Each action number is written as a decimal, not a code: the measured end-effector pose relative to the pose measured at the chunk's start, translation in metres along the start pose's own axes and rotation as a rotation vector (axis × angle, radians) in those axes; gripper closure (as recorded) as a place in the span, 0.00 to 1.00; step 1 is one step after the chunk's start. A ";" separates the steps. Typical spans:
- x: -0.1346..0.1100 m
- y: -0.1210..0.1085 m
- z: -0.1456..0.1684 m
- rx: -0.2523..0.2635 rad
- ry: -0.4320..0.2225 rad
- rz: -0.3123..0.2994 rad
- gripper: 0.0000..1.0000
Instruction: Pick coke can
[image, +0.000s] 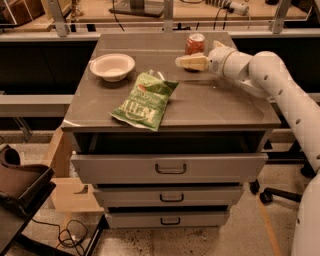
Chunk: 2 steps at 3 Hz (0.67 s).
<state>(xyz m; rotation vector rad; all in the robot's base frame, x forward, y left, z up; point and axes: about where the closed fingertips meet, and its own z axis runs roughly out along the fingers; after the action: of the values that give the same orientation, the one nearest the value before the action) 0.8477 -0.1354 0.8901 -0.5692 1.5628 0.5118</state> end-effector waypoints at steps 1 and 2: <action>-0.003 -0.003 0.002 0.000 -0.002 -0.005 0.00; -0.001 -0.001 0.007 -0.002 -0.009 0.001 0.16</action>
Offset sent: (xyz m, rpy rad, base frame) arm 0.0096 0.0021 -0.0006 0.0179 -0.0111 -0.0056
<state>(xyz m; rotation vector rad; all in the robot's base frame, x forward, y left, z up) 0.8542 -0.1317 0.8908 -0.5671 1.5541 0.5160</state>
